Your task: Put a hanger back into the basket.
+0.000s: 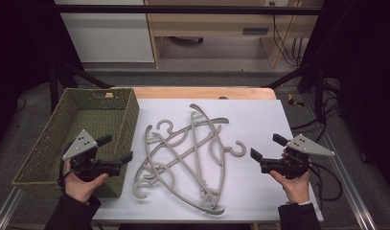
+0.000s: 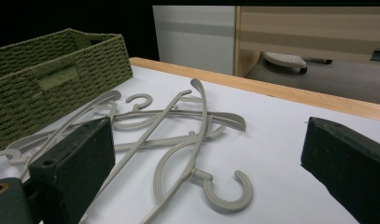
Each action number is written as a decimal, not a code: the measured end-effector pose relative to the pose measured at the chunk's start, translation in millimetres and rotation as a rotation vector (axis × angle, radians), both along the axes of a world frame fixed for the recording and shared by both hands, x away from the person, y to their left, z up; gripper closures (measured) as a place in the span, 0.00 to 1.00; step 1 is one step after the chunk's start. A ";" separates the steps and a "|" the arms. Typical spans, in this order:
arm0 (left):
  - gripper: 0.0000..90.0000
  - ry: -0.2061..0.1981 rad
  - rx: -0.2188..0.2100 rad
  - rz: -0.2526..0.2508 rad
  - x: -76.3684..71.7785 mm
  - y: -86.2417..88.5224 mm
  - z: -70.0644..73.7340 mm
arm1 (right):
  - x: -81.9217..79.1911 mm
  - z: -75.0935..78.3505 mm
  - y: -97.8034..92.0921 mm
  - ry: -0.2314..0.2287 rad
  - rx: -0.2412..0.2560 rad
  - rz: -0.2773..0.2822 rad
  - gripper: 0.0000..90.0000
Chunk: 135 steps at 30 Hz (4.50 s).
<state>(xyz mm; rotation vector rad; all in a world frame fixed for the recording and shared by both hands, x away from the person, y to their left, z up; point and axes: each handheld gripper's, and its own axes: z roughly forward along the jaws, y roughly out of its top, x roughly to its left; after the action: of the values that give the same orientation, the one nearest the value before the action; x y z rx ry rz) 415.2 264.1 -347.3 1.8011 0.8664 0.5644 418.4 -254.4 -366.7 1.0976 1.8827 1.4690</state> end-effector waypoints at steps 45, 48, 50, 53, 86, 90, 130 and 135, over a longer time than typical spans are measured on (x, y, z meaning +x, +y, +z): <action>0.33 0.294 0.252 0.033 20.0 -85.3 -91.6 | 0.3 -0.1 3.7 0.013 -0.006 0.013 0.04; 0.40 0.319 0.248 0.034 20.5 -86.9 -94.5 | 0.3 -0.1 3.8 0.012 -0.005 0.013 0.04; 0.41 0.325 0.281 0.029 20.5 -88.0 -95.1 | 0.5 -0.3 3.8 0.013 -0.010 0.014 0.04; 0.40 0.320 0.307 0.041 21.6 -89.4 -96.0 | 0.5 -0.3 4.0 0.013 -0.009 0.015 0.04; 0.48 0.452 0.267 0.149 46.6 -103.6 -104.6 | 1.5 -1.3 6.2 0.021 -0.004 0.019 0.04; 0.46 0.442 0.250 0.129 46.6 -106.2 -104.9 | 1.5 -1.3 6.2 0.021 -0.005 0.020 0.04; 0.66 0.549 0.172 0.150 67.3 -103.1 -109.9 | 1.8 -1.6 6.7 0.024 -0.009 0.022 0.04; 0.70 0.526 0.163 0.146 65.7 -100.5 -104.5 | 1.6 -1.3 6.4 0.022 -0.006 0.022 0.04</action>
<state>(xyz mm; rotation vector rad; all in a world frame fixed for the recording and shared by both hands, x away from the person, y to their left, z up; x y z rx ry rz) 480.9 163.6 -451.8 2.0865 1.3471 0.2539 420.0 -248.0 -368.0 1.0986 1.9188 1.4676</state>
